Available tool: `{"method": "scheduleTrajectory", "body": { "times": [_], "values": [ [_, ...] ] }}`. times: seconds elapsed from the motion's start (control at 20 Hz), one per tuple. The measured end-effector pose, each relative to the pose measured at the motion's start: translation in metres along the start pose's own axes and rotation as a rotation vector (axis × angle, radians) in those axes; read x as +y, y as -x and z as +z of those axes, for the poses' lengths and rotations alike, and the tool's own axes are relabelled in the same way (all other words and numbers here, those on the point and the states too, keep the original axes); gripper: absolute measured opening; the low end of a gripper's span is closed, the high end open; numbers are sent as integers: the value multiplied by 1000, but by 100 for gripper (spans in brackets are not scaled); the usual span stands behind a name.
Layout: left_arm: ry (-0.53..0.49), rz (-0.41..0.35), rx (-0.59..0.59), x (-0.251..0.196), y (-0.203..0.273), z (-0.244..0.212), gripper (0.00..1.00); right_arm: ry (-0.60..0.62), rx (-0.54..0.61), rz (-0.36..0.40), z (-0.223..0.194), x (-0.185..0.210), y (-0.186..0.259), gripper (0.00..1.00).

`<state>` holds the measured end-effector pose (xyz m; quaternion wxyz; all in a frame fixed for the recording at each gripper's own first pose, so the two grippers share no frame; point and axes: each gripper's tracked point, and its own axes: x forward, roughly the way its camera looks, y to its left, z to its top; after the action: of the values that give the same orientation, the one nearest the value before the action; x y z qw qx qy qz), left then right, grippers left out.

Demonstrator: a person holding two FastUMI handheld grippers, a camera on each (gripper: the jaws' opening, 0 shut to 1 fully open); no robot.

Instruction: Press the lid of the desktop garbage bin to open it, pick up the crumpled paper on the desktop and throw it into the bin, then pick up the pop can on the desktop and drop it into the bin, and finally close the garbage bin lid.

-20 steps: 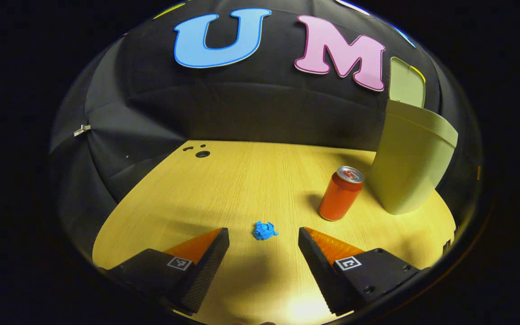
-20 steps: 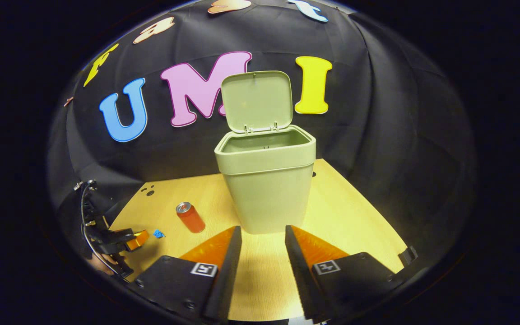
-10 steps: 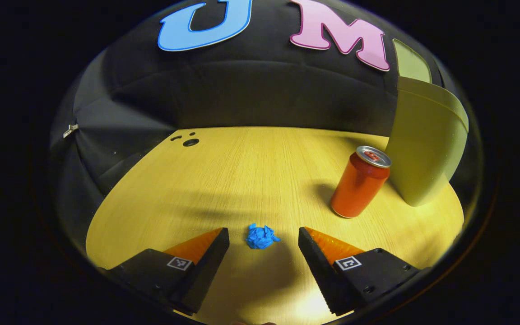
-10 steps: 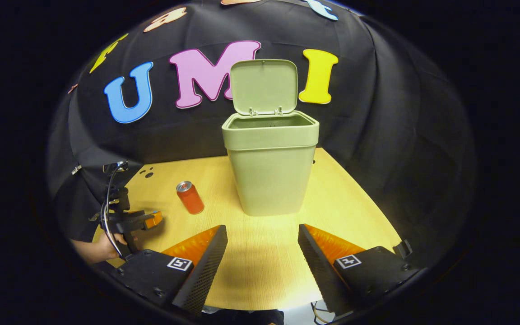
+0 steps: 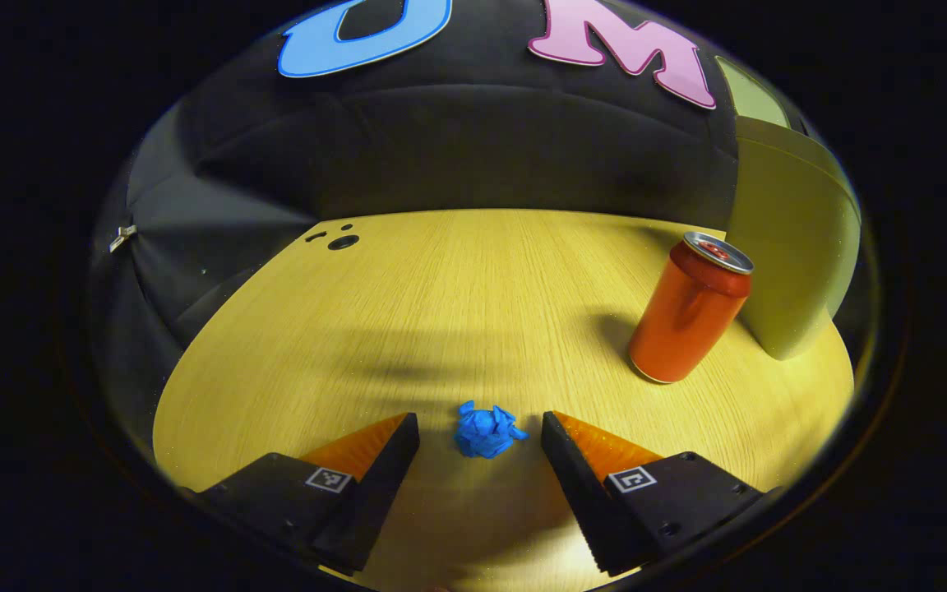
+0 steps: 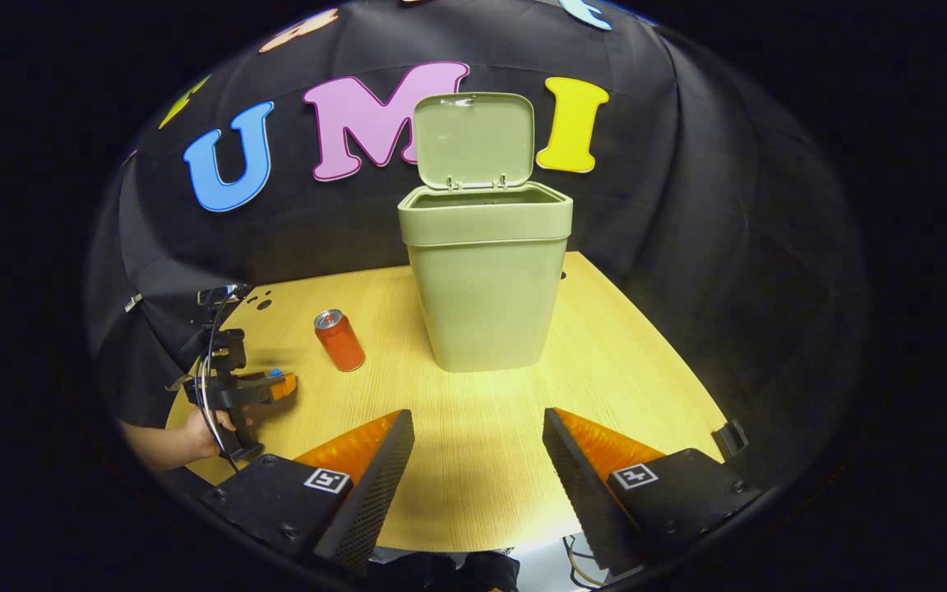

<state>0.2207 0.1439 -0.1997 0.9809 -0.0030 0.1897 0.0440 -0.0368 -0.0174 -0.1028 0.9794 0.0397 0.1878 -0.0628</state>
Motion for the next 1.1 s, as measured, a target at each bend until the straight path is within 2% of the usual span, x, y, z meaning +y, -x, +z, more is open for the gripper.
{"method": "scheduleTrajectory", "body": {
  "times": [0.05, 0.25, 0.3, 0.4, 0.5, 0.6, 0.85, 0.95, 1.0, 1.1],
  "values": [
    [2, -5, -7, -2, 0, 1, 97, -1, 7, 0, -3, 1, 0, 99],
    [-5, -15, -5, -7, -1, 0, 84, 1, 3, -15, -8, 2, 1, 99],
    [-6, -17, -3, -8, 1, -1, 73, 9, 1, -17, -8, 1, 0, 99],
    [-13, -16, -10, -8, 2, -2, 61, 17, -1, -19, -9, 1, 0, 99],
    [-23, -16, -12, -9, 2, -2, 43, 9, -4, -21, -10, 1, 1, 99],
    [-32, -16, -8, -8, 3, -2, 35, 1, -3, -26, -11, -1, 1, 99],
    [-40, -31, -39, -11, 11, 11, 24, -13, -7, -43, -13, -6, 2, 99],
    [-57, -40, -73, -13, 21, 24, 24, -17, -6, -43, -15, -7, 2, 99],
    [-60, -53, -86, -15, 27, 31, 31, -18, -3, -41, -16, -7, 1, 99],
    [-68, -72, -114, -20, 40, 45, 31, -20, -1, -37, -19, -6, -1, 99]
  ]
}}
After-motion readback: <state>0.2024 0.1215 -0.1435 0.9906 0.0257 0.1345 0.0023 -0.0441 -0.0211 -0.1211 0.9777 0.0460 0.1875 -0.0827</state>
